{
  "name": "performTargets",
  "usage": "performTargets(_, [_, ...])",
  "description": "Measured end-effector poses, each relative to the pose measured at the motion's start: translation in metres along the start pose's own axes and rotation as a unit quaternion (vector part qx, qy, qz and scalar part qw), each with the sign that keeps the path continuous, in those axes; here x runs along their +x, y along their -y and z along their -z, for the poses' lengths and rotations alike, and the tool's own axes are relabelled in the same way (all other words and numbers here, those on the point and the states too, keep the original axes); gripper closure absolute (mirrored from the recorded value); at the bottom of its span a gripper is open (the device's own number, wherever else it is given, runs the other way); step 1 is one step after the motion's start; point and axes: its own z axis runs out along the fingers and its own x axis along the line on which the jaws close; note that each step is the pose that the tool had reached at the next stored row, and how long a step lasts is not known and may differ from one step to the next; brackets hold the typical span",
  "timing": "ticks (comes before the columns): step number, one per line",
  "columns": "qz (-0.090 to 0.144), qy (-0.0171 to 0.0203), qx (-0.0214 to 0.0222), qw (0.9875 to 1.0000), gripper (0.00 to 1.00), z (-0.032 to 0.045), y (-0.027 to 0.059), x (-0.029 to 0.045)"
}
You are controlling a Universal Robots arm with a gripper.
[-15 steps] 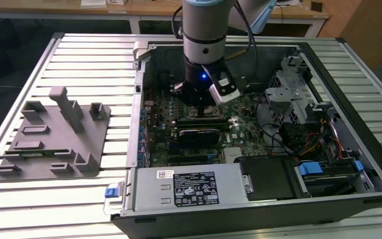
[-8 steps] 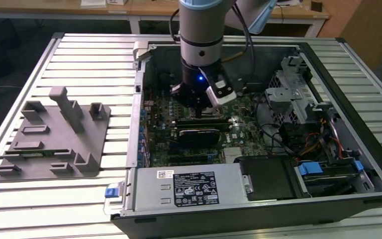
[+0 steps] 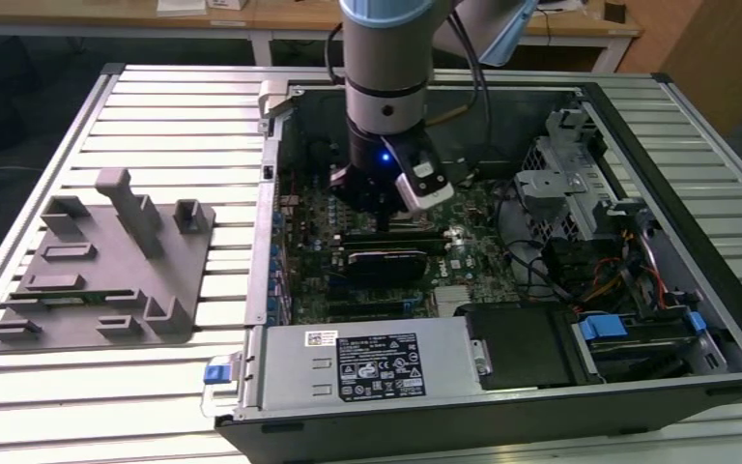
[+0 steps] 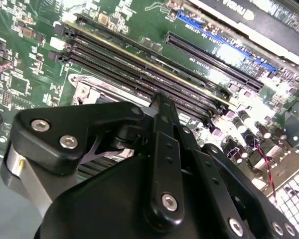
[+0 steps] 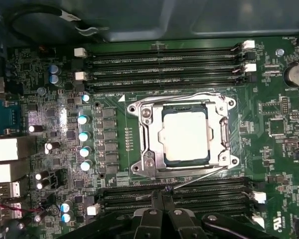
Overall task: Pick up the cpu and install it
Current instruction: 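Install the second cpu locking lever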
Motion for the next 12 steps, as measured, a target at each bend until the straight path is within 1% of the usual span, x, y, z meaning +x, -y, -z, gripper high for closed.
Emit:
performTargets(2, [0.001,-0.0004,-0.0059,1.0,0.89,-0.0014,0.0007,0.0007])
performTargets(7, [0.006,-0.0017,-0.0259,0.9996,0.89,-0.005,0.0023,0.0032])
performTargets(12, [0.01,-0.0027,-0.039,0.9992,0.89,-0.0084,0.0044,0.0098])
